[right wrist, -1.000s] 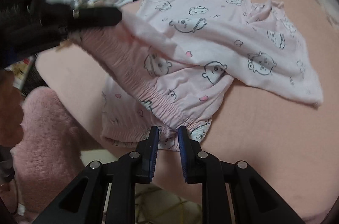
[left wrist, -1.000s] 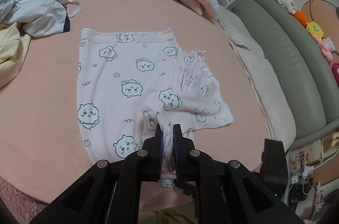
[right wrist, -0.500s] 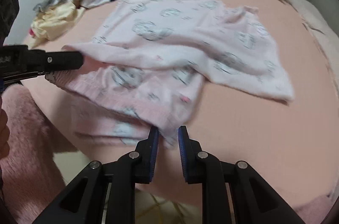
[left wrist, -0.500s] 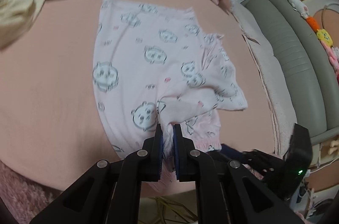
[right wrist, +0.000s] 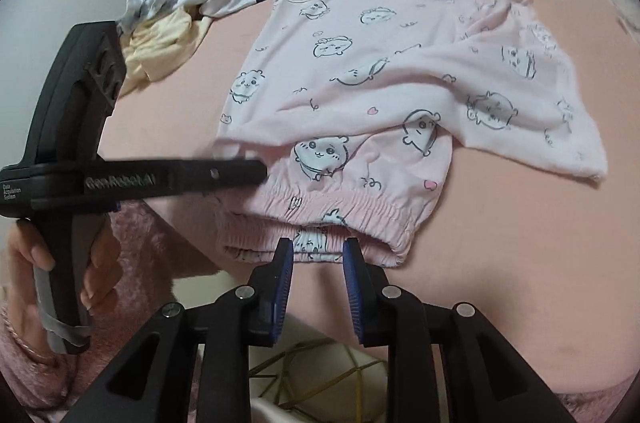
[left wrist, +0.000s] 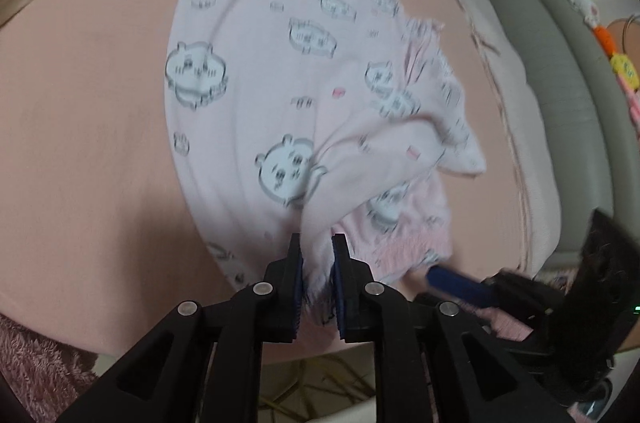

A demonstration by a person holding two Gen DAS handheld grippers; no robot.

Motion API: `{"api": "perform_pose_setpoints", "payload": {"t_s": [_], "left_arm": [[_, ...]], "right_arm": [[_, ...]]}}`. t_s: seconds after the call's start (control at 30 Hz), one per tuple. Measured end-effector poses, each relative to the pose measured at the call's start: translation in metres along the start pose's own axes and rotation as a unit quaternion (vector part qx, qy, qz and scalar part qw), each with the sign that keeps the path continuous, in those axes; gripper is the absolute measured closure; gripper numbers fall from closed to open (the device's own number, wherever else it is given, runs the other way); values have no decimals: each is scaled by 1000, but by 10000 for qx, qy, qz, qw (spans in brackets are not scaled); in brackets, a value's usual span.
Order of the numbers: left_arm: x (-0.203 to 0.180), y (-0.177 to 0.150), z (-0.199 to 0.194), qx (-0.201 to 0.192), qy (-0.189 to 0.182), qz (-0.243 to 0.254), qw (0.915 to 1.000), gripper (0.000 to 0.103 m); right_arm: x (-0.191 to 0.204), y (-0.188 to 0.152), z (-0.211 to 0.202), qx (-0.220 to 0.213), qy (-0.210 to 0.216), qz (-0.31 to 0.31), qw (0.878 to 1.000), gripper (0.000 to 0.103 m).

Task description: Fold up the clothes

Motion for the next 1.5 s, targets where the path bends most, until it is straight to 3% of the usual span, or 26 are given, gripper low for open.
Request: {"api": "perform_pose_setpoints", "payload": {"t_s": [0.1, 0.17, 0.23, 0.3, 0.33, 0.47, 0.6, 0.7, 0.73, 0.8, 0.9, 1.13, 1.37, 1.5], "left_arm": [[-1, -1, 5, 68, -236, -71, 9997, 87], [-5, -1, 9, 155, -375, -67, 9992, 70], [-10, -1, 13, 247, -337, 100, 9991, 66], [-14, 0, 11, 198, -246, 198, 9993, 74], [-16, 1, 8, 148, -245, 228, 9993, 96], [-41, 17, -12, -206, -928, 42, 9955, 95], [-73, 34, -26, -470, -1308, 54, 9903, 95], [-97, 43, -31, -573, -1208, 271, 9906, 95], [-98, 43, -32, -564, -987, 377, 9928, 95], [-92, 38, -36, -520, -701, 460, 9951, 95], [-76, 29, -35, -423, -581, 328, 9969, 95], [-57, 19, -38, -455, -650, -13, 9968, 95], [-70, 28, -40, -605, -635, 8, 9961, 95], [-71, 25, -37, -566, -694, -11, 9960, 95]], "right_arm": [[-3, -5, -1, 13, -98, -30, 9999, 78], [-9, -4, 1, 42, -149, 1, 9999, 78], [-17, -2, -3, 8, -237, 104, 9997, 78], [-29, 0, -12, -80, -417, 248, 9988, 78], [-30, 2, -14, -153, -428, 219, 9987, 78], [-36, 10, -25, -449, -471, 103, 9978, 60], [-28, 19, -24, -643, -298, 14, 9975, 56], [-22, 21, -14, -629, -434, 26, 9971, 56], [-20, 22, -10, -625, -480, 30, 9969, 56], [-19, 22, -8, -651, -452, 140, 9968, 56], [-27, 22, -10, -692, -213, 515, 9960, 56], [-30, 23, -8, -691, -107, 612, 9957, 56], [-13, 16, 5, -592, -430, 89, 9973, 56], [-26, 22, 7, -754, -735, 333, 9939, 56]]}}
Point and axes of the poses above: each gripper's, at about its wrist camera, not at the fingertips, and z roughly the way its jaws point, x to its left, y to its top, the point moved 8 cm from there along z, roughly the way its jaws point, and after that the axes turned 11 degrees about -y, right-handed, at the moved point
